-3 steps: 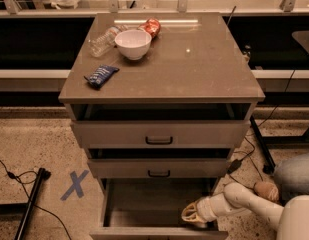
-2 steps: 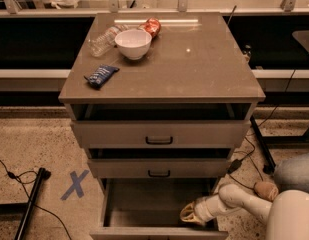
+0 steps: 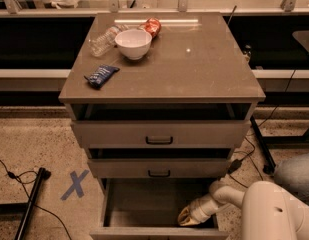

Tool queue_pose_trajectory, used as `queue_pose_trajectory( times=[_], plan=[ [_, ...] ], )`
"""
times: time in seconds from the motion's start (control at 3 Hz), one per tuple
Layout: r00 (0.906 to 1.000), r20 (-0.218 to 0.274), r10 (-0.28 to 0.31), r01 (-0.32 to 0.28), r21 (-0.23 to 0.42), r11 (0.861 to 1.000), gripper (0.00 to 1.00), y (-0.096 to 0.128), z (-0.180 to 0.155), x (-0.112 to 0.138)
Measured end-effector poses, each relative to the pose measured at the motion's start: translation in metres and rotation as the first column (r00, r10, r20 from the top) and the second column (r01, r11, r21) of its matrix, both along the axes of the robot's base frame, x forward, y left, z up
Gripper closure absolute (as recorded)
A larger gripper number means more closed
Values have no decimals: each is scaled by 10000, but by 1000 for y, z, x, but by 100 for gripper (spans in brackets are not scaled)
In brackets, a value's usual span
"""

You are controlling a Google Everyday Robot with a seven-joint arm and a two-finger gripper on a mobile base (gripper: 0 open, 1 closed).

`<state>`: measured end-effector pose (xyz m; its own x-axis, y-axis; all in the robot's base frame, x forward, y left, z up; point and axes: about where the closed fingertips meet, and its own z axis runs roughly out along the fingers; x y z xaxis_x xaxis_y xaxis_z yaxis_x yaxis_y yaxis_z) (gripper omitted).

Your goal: Open bottom drawer

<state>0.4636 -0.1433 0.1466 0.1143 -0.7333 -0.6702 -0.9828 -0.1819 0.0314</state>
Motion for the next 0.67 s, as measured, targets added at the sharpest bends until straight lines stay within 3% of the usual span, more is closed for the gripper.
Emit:
queue_pose_trajectory(
  times=[0.33,0.67],
  plan=[
    [9996,-273,-10,13,114,9999,100,0,-3,-11],
    [9997,-201,-126,139,669,9977,100,-1,9,-17]
  ],
)
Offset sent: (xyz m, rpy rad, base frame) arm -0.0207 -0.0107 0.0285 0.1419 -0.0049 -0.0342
